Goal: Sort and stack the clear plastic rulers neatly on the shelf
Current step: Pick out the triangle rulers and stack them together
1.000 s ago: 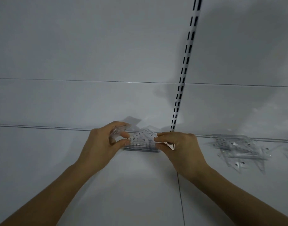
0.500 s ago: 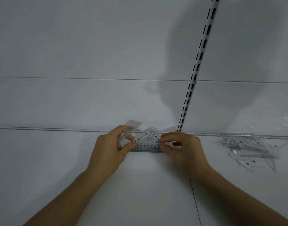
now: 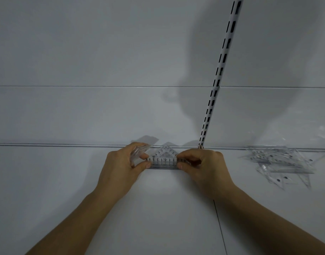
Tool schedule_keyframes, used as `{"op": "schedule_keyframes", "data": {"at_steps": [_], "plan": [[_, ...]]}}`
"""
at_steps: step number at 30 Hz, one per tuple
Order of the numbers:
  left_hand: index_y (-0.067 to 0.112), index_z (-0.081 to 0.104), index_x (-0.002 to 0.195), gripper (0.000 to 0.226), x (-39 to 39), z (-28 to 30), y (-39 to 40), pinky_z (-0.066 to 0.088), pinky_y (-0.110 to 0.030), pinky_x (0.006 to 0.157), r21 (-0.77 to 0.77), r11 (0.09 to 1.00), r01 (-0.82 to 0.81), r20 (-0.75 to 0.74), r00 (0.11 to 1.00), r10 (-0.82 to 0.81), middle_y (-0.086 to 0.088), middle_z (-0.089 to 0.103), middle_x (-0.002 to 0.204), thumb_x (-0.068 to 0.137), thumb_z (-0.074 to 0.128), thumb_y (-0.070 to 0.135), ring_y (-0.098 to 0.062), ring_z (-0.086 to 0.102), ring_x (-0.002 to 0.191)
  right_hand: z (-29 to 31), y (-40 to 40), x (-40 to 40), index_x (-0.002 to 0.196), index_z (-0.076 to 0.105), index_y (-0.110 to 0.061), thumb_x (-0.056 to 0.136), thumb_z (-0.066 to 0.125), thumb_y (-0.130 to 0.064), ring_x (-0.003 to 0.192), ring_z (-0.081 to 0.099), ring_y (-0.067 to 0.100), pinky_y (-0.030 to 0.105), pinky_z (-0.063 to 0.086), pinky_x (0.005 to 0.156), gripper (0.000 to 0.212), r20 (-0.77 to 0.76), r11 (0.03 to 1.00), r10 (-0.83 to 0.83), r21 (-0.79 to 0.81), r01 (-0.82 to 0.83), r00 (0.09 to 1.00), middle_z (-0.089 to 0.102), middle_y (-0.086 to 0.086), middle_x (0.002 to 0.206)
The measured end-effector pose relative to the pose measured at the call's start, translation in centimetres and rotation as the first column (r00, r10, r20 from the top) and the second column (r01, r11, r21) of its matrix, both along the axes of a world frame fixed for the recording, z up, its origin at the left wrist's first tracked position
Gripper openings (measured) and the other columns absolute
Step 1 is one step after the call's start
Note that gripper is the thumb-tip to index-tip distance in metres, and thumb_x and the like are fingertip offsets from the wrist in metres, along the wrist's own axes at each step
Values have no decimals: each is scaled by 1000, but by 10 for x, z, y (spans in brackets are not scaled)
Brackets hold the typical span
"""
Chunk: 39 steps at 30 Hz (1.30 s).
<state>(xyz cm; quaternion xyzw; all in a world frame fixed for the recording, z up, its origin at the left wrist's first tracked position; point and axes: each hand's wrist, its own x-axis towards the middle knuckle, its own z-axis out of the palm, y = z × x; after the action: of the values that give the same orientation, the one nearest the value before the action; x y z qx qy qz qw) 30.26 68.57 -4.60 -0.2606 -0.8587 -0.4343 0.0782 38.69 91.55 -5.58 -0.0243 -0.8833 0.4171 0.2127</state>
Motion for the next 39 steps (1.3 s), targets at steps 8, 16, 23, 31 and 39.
{"op": "schedule_keyframes", "data": {"at_steps": [8, 16, 23, 31, 39], "plan": [[45, 64, 111, 47, 3, 2, 0, 51, -20, 71, 0, 1000, 4, -32, 999, -4, 25, 72, 92, 75, 88, 27, -8, 60, 57, 2, -4, 5, 95, 76, -26, 85, 80, -30, 72, 67, 10, 35, 55, 72, 12, -23, 988, 2, 156, 1, 1000, 74, -9, 83], [47, 57, 115, 35, 39, 49, 18, 40, -6, 64, -77, 995, 66, 7, 998, -65, 20, 65, 87, 82, 68, 48, -4, 59, 64, 57, 66, 44, 120, 71, -27, 94, 69, -29, 94, 64, 2, 25, 55, 87, 26, 89, 909, -28, 416, -12, 996, 72, -13, 110], [42, 63, 117, 41, 80, 57, 140, 24, -22, 46, 401, 885, 238, 686, 562, -462, -3, 41, 81, 101, 37, 15, -11, 30, 53, 73, 187, 93, 147, 47, -27, 90, 68, -24, 134, 49, 18, 24, 36, 106, 61, 464, 828, -162, 544, -136, 871, 51, -6, 147], [26, 66, 111, 32, 100, 61, 244, 34, -24, 49, 587, 807, -66, 772, 345, -534, -11, 52, 80, 101, 35, 22, -18, 45, 55, 40, 242, 96, 111, 74, -20, 97, 61, -26, 102, 68, 25, 40, 54, 86, 20, 264, 703, -11, 688, -180, 965, 74, -1, 114], [25, 66, 116, 32, 119, 40, 275, 34, -25, 51, 676, 678, -289, 732, 364, -576, -13, 57, 85, 97, 40, 24, -19, 46, 57, 28, 264, 94, 112, 75, -14, 103, 55, -20, 106, 55, 17, 23, 43, 90, 22, 23, 901, 60, 428, -64, 998, 62, 1, 115]]}}
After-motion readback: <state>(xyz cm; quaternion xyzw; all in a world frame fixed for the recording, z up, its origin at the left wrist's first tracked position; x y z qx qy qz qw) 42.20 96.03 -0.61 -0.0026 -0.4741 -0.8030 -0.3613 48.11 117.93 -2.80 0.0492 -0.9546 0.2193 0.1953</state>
